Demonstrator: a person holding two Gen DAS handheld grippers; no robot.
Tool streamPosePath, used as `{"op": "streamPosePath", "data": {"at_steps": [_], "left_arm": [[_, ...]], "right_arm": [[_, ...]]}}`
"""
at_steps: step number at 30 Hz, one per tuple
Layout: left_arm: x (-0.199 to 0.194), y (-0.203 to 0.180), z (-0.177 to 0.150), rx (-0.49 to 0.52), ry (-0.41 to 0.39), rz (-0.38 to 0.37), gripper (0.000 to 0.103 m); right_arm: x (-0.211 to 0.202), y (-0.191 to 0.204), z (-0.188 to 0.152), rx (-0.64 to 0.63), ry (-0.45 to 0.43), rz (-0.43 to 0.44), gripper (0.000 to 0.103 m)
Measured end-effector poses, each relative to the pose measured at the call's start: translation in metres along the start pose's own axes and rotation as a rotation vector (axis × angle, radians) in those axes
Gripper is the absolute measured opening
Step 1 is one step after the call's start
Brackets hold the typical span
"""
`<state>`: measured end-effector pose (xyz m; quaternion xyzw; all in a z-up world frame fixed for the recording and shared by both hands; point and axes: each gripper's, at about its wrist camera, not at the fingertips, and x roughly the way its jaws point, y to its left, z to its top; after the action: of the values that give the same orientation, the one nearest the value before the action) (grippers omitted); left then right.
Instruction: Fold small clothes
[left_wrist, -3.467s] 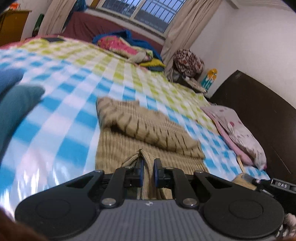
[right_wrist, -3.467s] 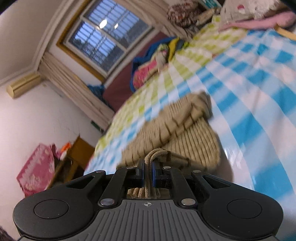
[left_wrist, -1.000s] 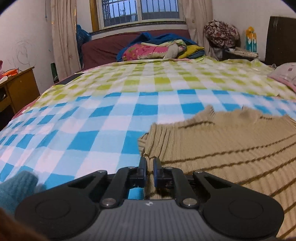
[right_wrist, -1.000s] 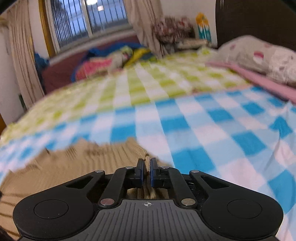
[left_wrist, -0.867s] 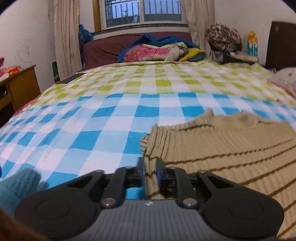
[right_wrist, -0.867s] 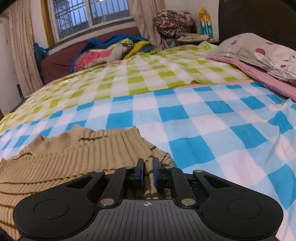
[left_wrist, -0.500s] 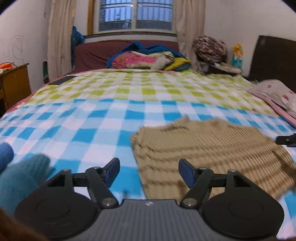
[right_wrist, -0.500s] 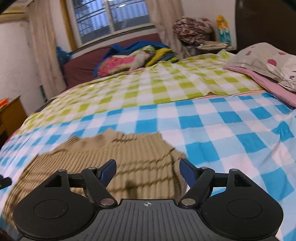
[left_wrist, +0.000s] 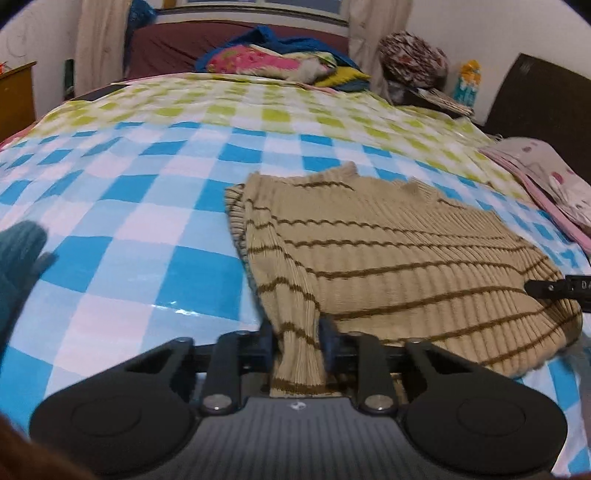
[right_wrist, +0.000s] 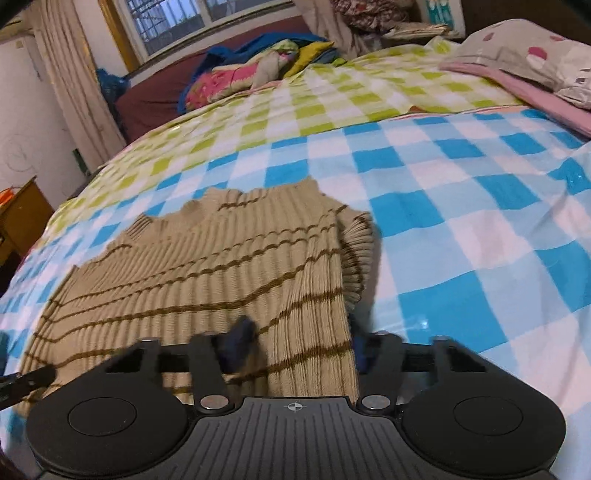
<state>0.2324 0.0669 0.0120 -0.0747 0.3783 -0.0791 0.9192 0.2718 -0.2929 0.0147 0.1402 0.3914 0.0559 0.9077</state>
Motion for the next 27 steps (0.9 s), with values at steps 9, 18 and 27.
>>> {"op": "streamPosePath", "data": {"at_steps": [9,18,27], "left_arm": [[-0.034,-0.003,-0.017,0.021,0.061,-0.046,0.022],[-0.112,-0.015,-0.085,0.025,0.138,-0.089,0.022],[-0.147,-0.025,-0.094,0.098,0.036,0.065,0.027]], "right_arm": [[-0.034,0.001,-0.020,0.000,0.057,0.062,0.025],[-0.122,0.004,-0.099,-0.032,0.143,0.063,0.028],[-0.165,0.008,-0.113,-0.087,0.008,-0.054,0.037]]}}
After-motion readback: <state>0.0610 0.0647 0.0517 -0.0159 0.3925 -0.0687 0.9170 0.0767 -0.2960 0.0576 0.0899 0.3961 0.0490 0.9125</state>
